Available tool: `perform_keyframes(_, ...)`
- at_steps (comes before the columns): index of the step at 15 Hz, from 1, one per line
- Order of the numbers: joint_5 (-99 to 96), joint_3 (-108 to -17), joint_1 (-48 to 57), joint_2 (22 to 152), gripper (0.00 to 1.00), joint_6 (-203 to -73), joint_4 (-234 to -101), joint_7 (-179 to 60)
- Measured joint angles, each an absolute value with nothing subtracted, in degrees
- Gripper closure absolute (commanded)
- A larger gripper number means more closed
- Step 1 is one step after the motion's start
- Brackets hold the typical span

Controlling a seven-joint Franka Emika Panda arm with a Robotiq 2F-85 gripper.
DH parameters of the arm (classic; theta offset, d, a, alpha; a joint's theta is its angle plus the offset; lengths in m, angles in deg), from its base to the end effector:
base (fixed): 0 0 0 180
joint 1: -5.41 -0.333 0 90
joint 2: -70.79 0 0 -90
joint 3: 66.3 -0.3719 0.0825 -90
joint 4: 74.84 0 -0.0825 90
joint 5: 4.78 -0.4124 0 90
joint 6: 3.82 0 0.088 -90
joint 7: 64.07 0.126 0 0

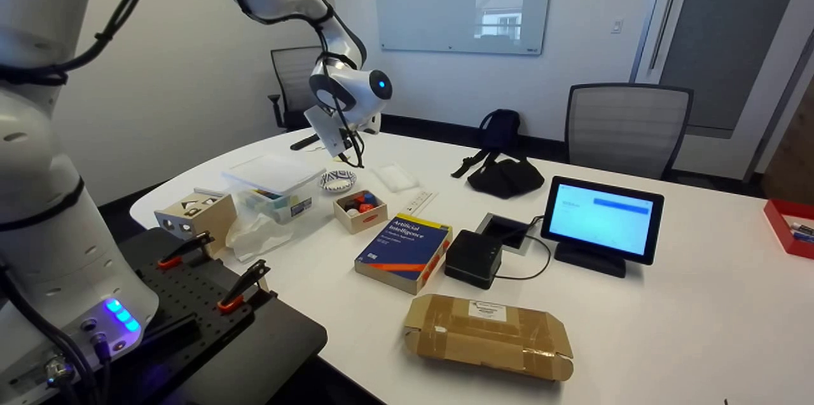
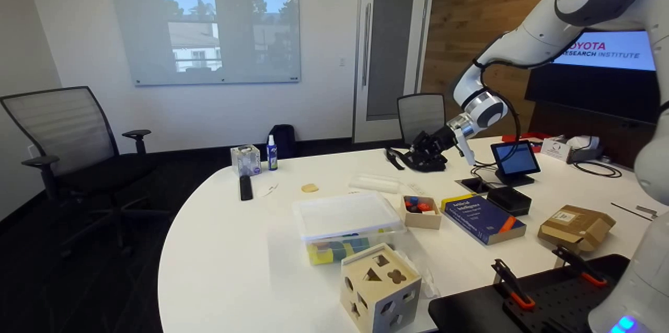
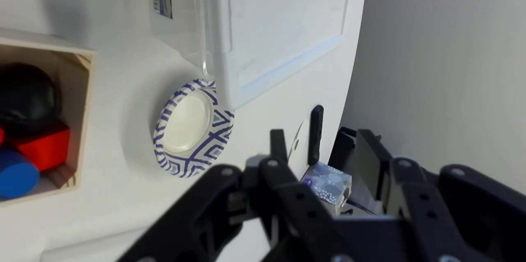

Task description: Remove the white lid from the lunchbox and put it on the table

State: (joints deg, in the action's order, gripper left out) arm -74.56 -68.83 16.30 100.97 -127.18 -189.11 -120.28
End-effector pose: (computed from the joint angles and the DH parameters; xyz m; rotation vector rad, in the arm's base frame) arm 0.6335 -0.0400 0.1993 -2.2197 0.0956 -0.2381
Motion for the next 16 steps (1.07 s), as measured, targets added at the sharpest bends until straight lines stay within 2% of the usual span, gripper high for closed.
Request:
perform_keyframes(1, -74.21, -68.64, 15.52, 101.22, 0.11, -127.2, -189.64, -120.31)
perform_keyframes(3, -73.29, -68.63, 13.5, 101.78, 0.0, -127.46, -190.98, -120.74)
perform_keyframes(16, -72.93, -73.0, 0.32, 106.57, 0.0, -137.13, -195.67, -123.5)
